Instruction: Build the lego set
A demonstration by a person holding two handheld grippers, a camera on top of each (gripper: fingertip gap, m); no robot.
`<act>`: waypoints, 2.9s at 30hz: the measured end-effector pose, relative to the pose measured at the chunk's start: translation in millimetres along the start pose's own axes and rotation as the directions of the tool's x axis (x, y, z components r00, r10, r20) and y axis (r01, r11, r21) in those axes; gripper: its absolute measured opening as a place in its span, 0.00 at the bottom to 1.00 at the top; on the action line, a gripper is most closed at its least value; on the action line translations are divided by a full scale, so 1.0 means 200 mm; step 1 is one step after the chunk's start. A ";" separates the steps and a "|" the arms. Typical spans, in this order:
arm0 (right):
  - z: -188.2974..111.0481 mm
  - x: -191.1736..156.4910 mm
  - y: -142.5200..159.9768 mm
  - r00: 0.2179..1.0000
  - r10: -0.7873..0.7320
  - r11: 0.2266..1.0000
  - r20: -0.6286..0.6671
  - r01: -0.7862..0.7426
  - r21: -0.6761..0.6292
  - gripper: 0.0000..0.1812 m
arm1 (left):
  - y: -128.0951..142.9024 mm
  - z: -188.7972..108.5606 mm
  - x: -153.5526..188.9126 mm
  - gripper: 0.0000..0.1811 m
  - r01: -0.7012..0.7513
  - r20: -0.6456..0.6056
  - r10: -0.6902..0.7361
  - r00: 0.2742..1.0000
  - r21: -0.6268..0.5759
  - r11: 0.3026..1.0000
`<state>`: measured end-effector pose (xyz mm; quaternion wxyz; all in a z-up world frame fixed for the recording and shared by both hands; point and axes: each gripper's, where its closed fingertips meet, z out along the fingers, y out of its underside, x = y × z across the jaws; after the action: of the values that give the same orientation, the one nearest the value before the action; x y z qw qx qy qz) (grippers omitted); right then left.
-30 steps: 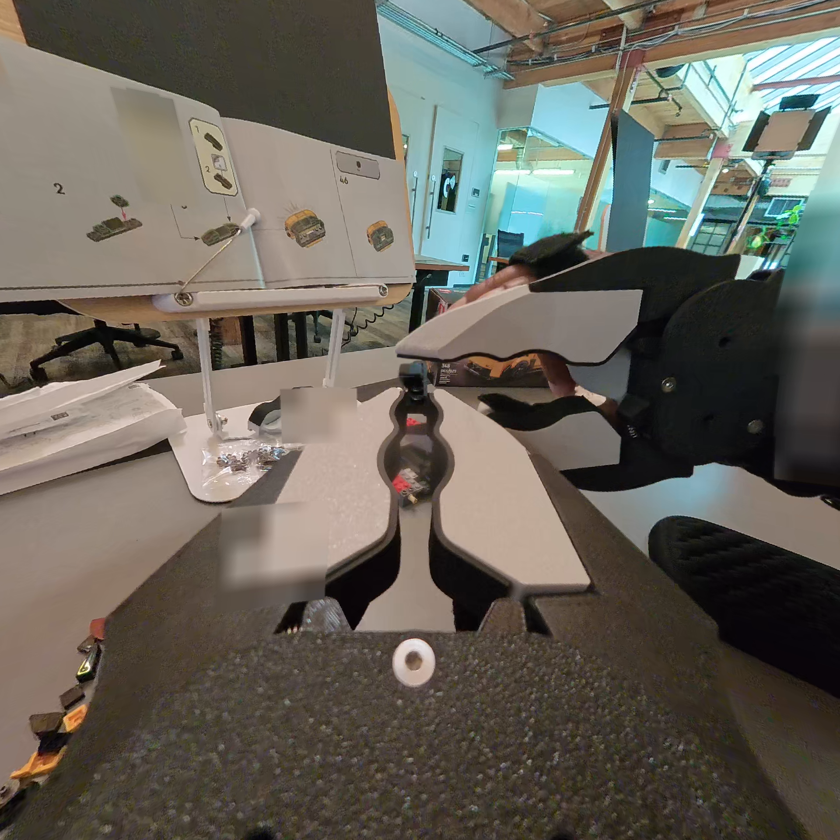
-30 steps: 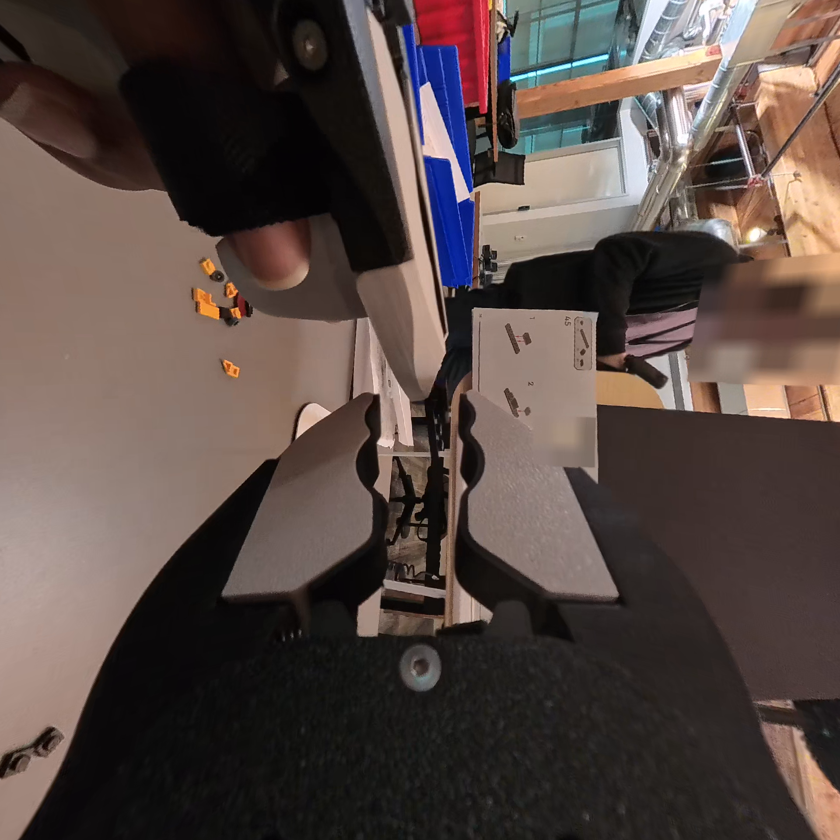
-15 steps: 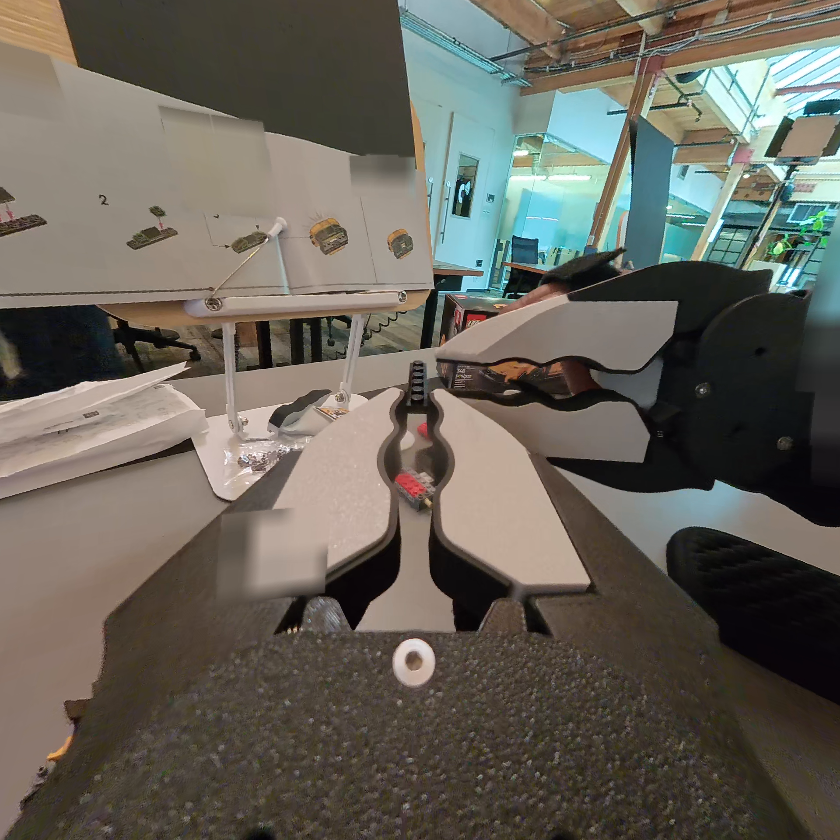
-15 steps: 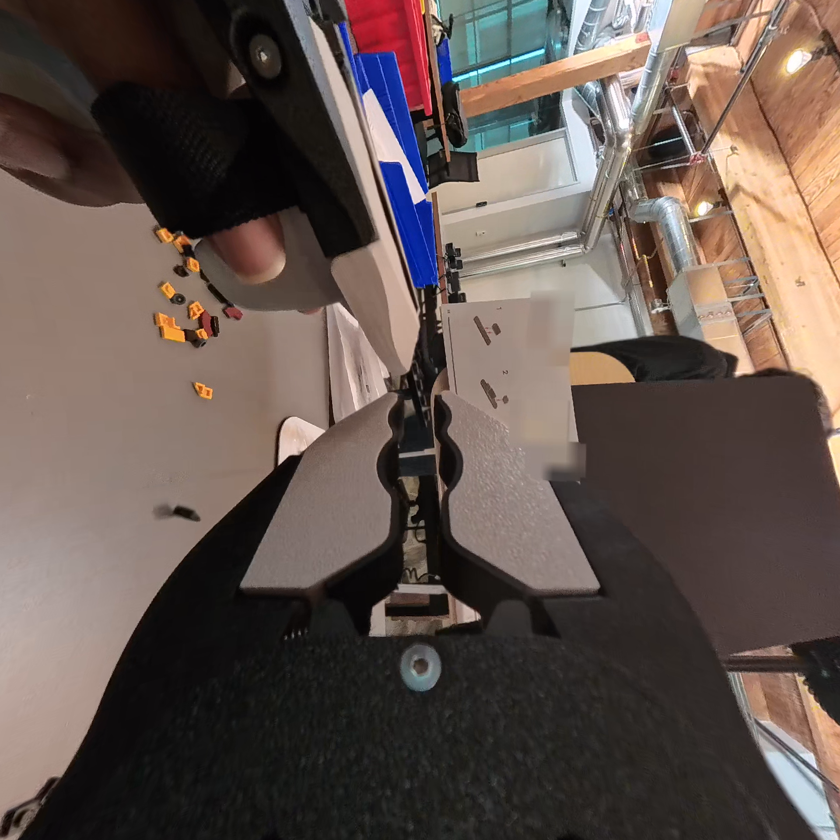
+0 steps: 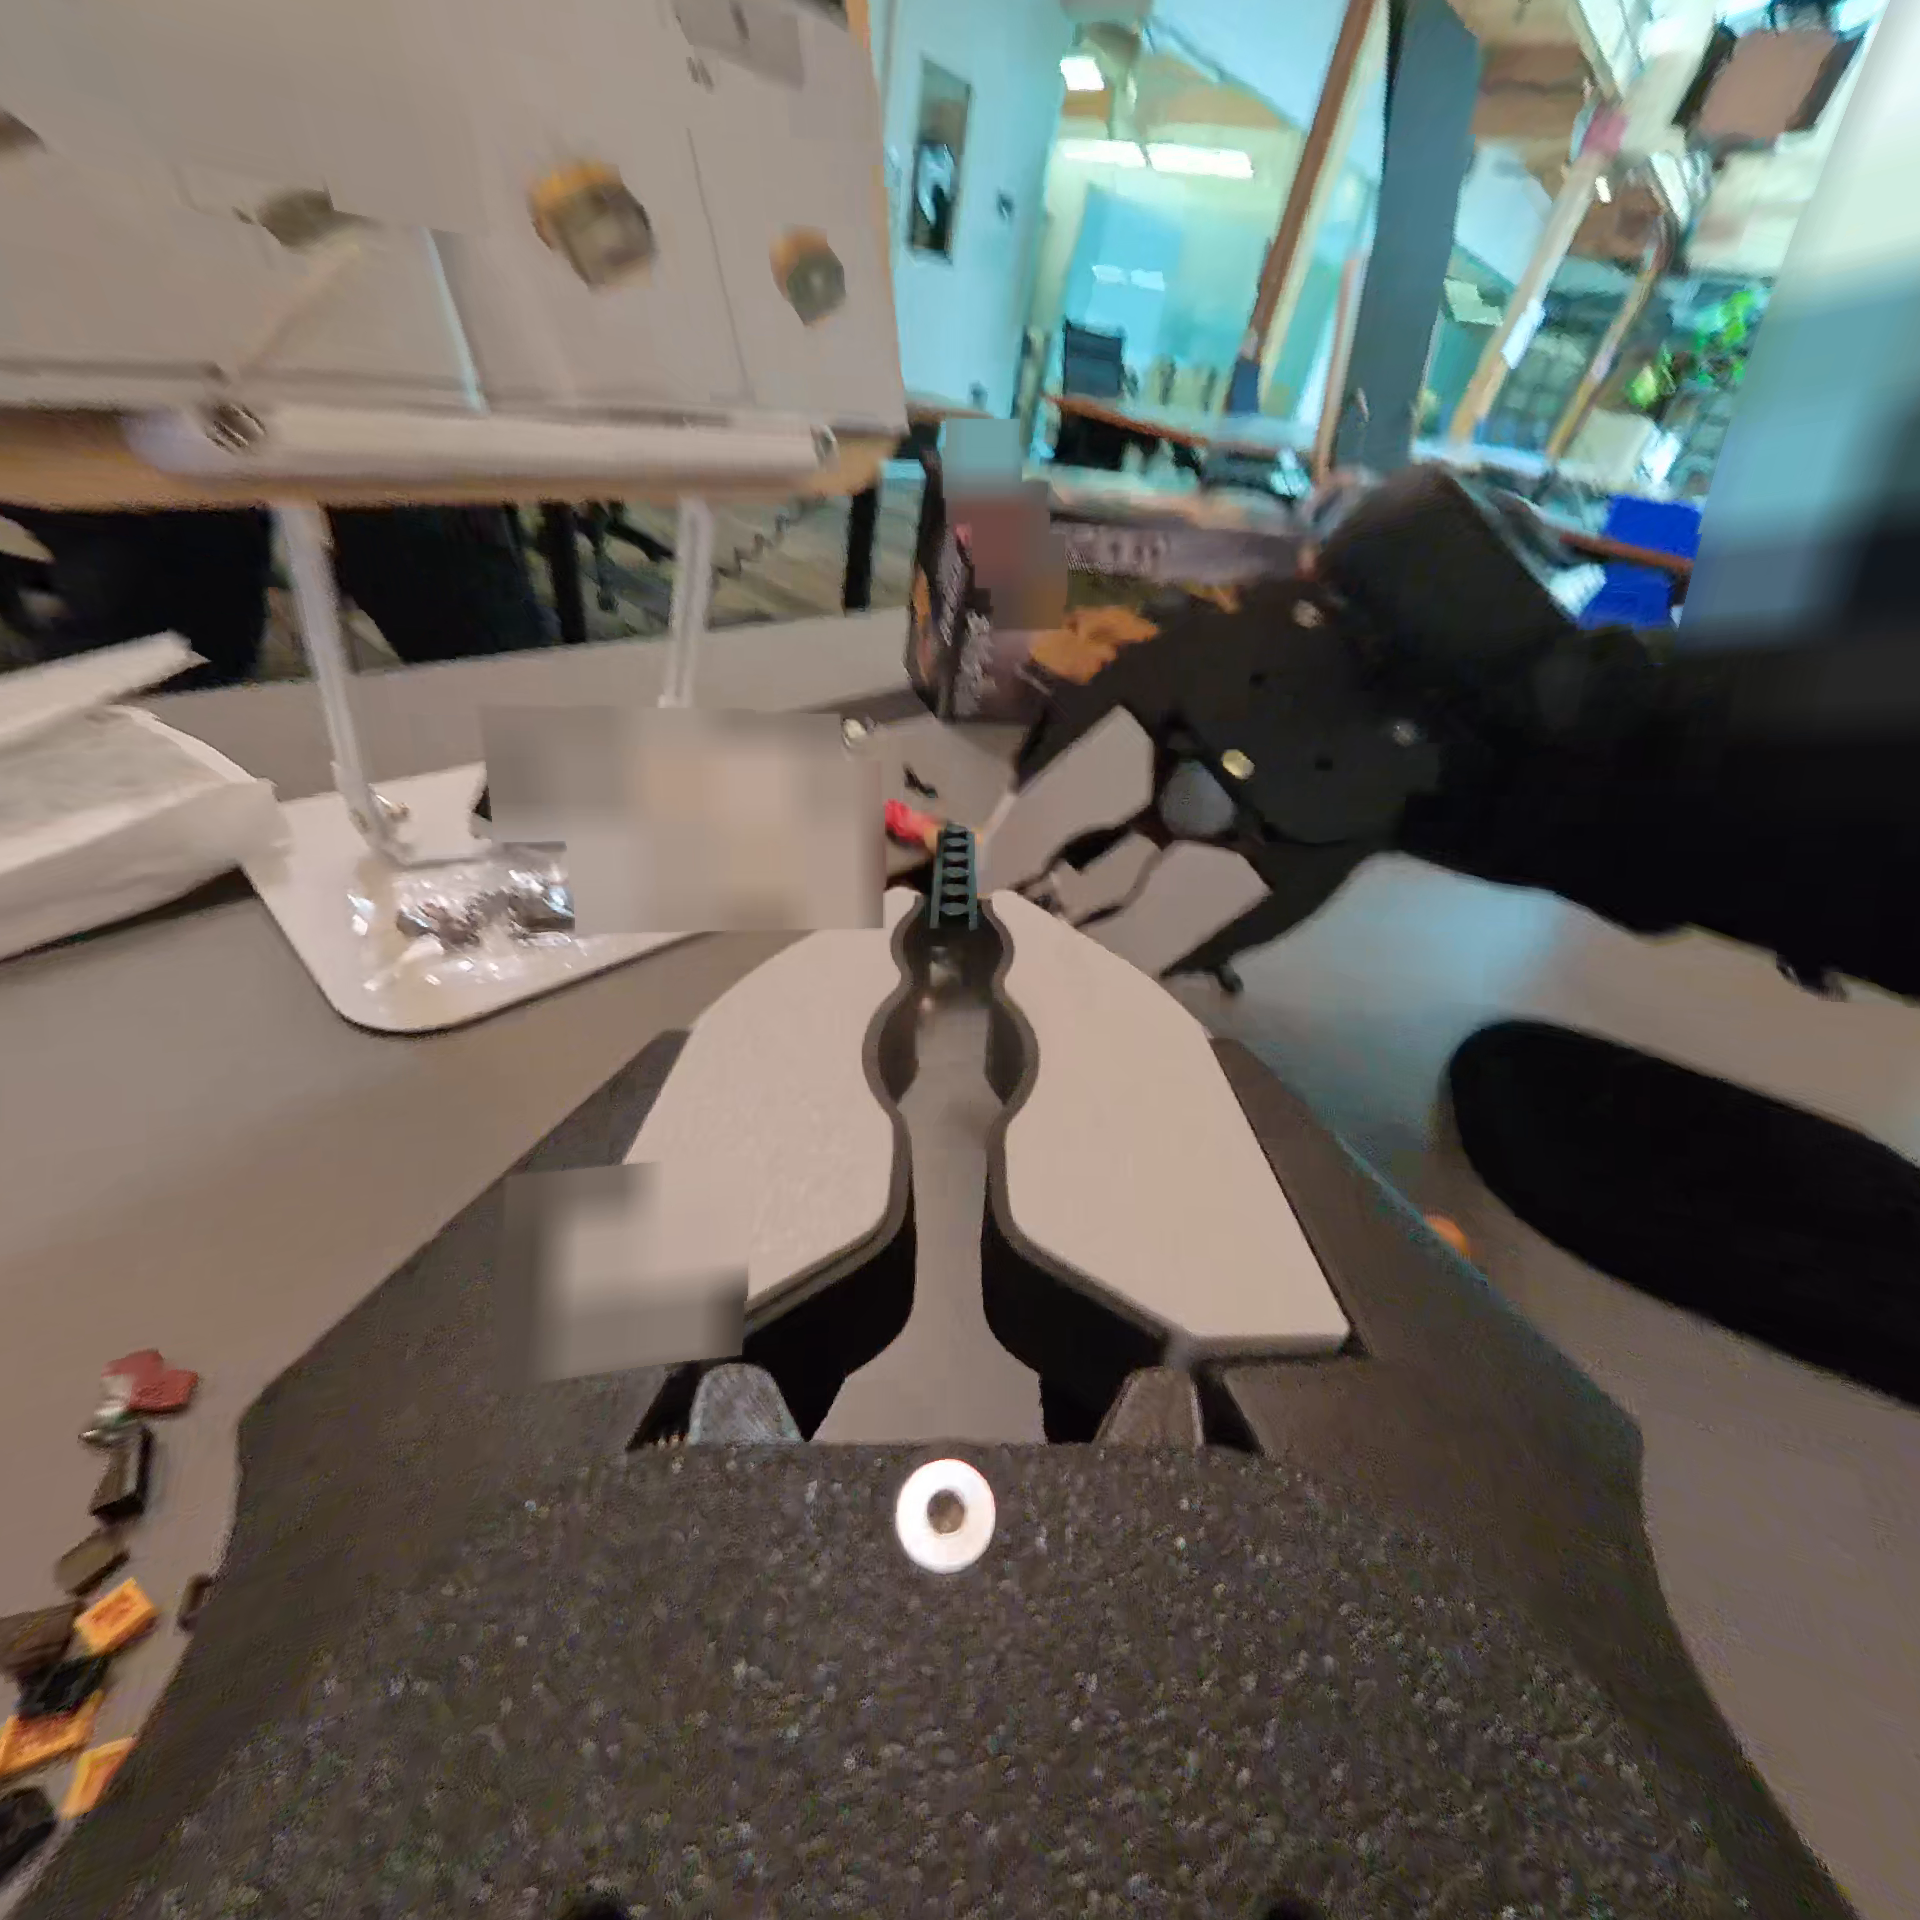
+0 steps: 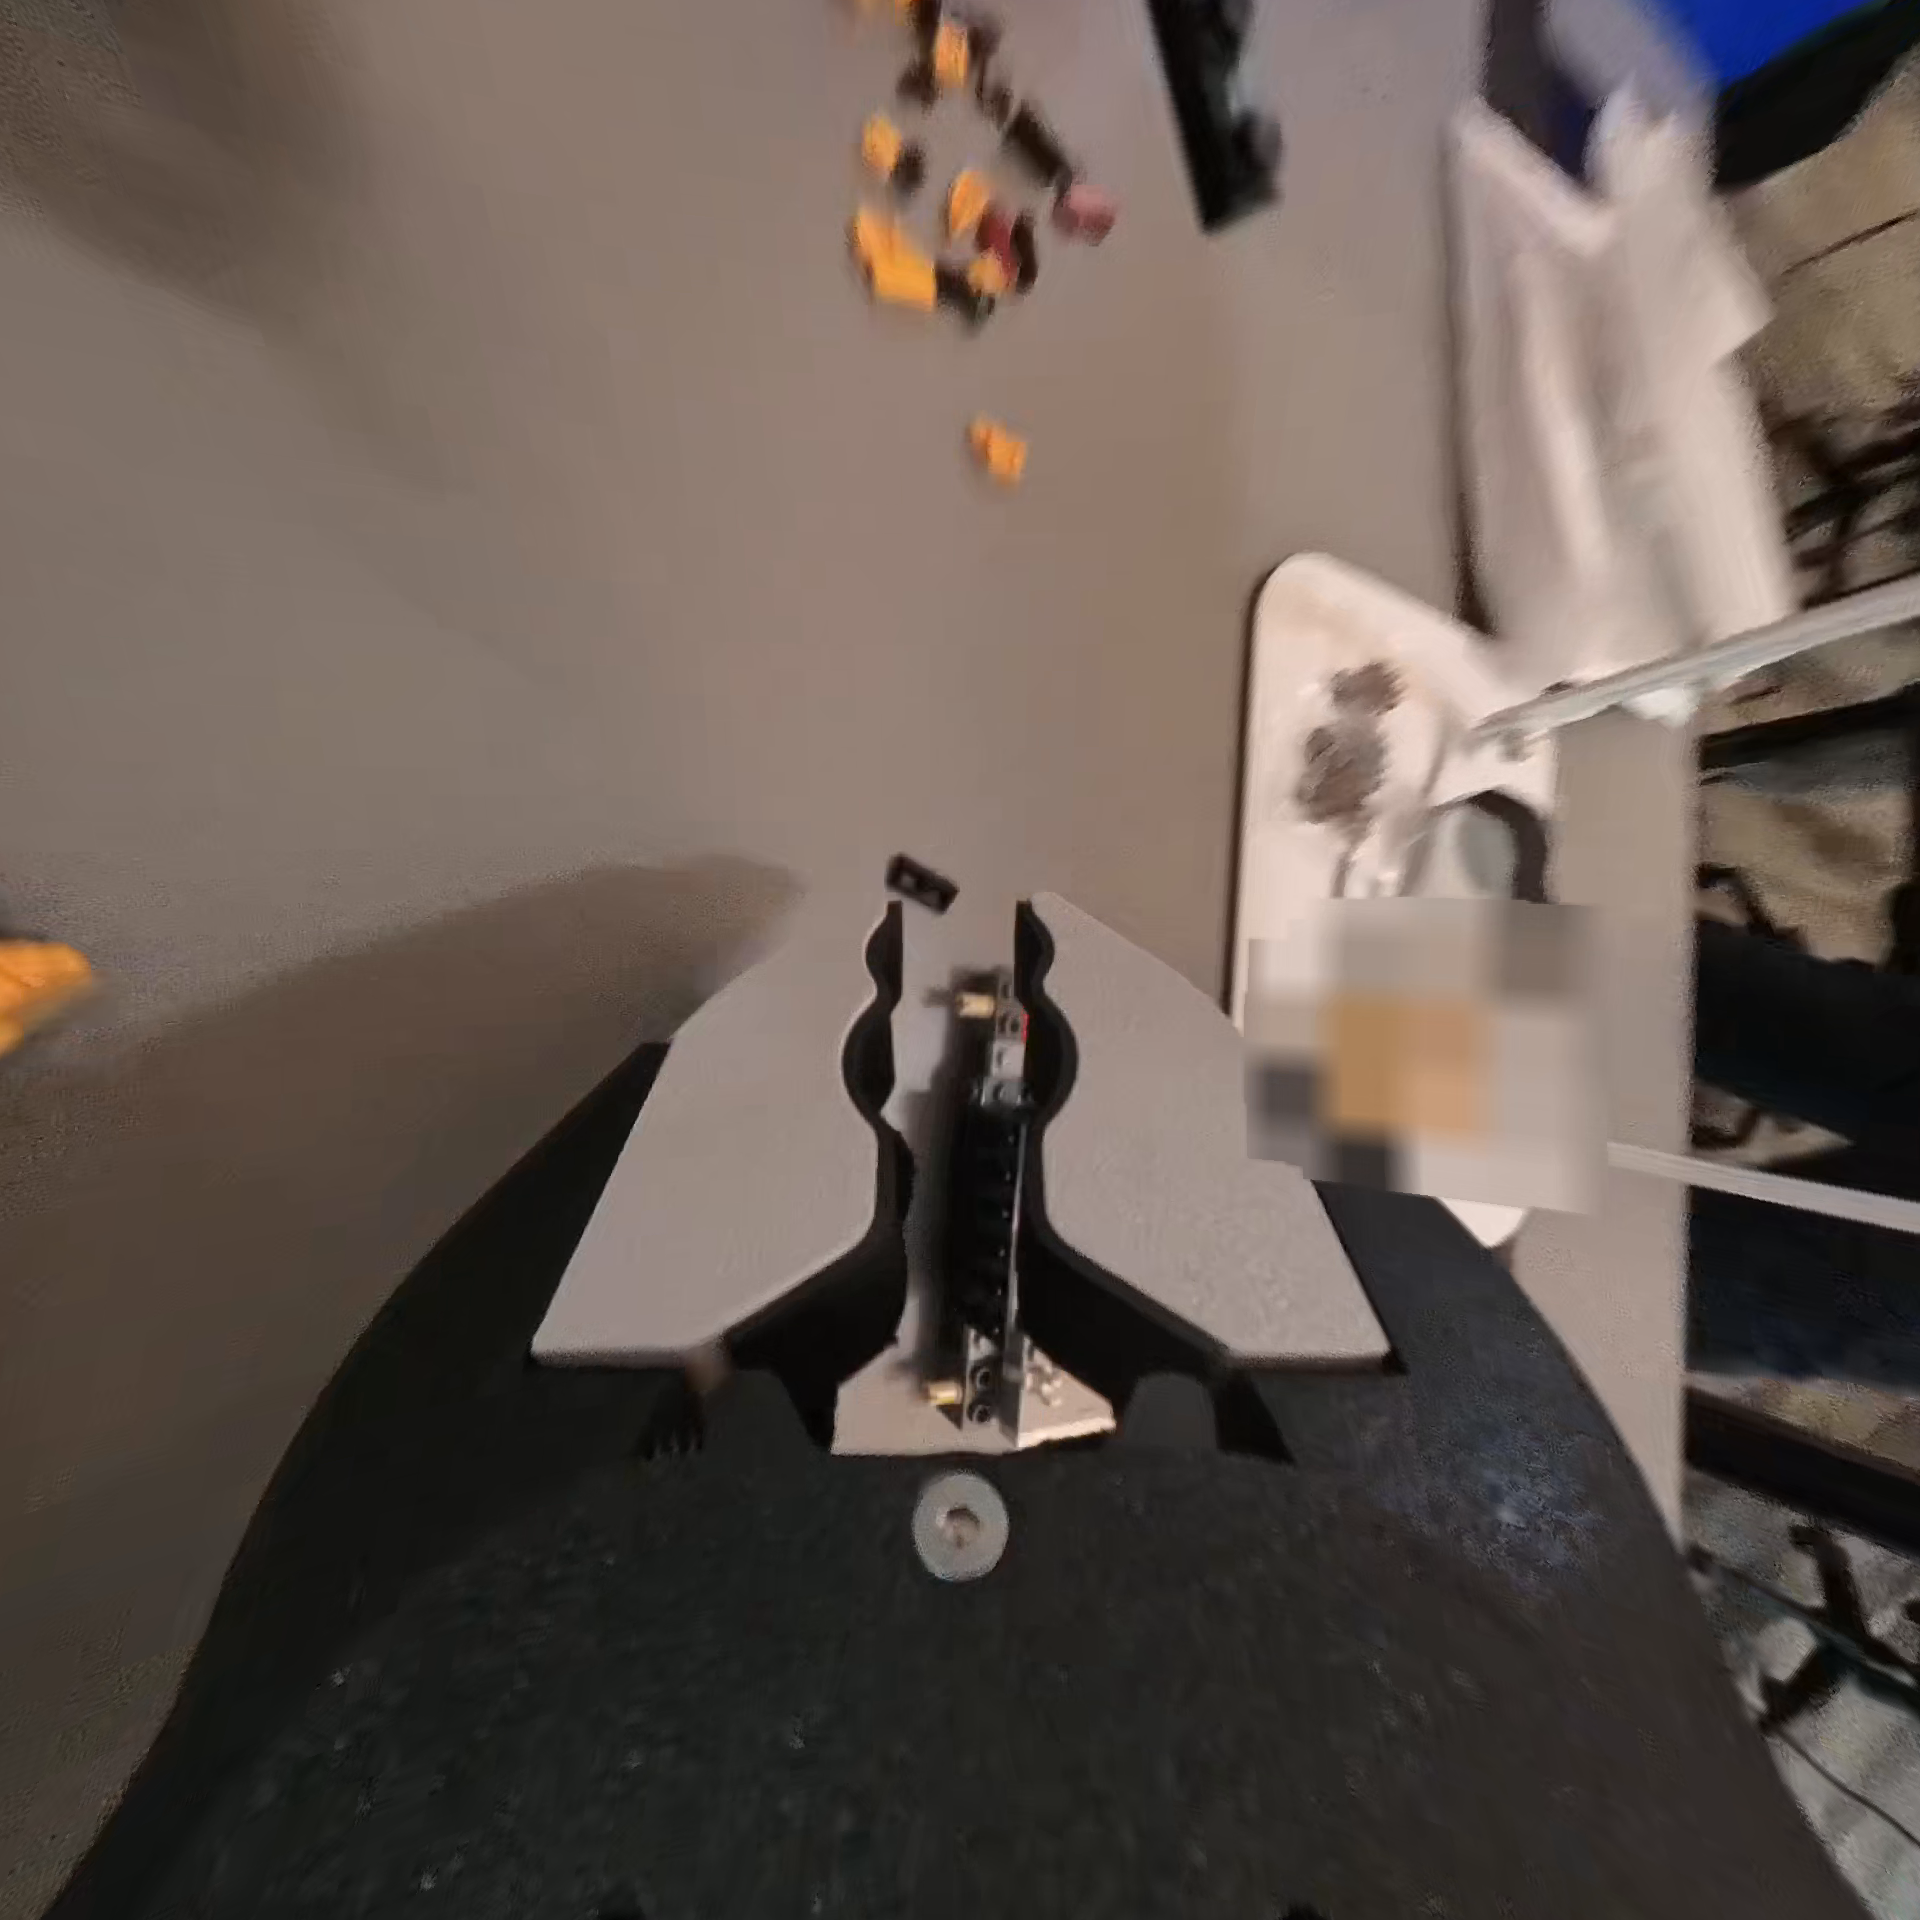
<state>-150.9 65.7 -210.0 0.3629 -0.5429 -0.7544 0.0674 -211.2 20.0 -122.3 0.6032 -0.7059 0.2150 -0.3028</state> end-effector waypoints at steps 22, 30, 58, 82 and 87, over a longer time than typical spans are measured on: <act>0.24 -0.06 0.07 0.853 -0.076 0.965 0.516 0.194 -0.179 0.06 | 0.68 0.04 0.25 0.05 -0.344 -0.439 0.087 0.894 -0.551 0.760; 0.18 -0.10 0.03 0.911 -0.044 0.989 0.410 0.098 -0.113 0.04 | 0.68 0.01 0.26 0.15 -0.361 -0.462 0.091 0.882 -0.540 0.760; -0.23 -0.37 -0.33 0.918 -0.165 0.943 -0.360 0.254 0.216 0.03 | 0.36 0.06 0.39 0.03 0.071 -0.453 -0.261 0.852 -0.394 0.916; -0.23 -0.39 -0.20 0.831 0.273 0.873 0.485 -0.426 0.238 0.05 | 0.47 0.03 0.27 0.10 -0.712 -0.396 0.603 0.693 -0.241 0.660; -0.11 -0.43 -0.16 0.854 0.238 0.932 0.463 -0.334 0.138 0.05 | 0.64 -0.03 0.21 0.14 -0.519 -0.467 0.295 0.834 -0.482 0.706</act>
<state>-148.7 -28.6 -219.4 0.2257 -0.5780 -0.7151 0.3220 -176.1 -35.5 -239.5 0.3562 -0.7238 0.5563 -0.1992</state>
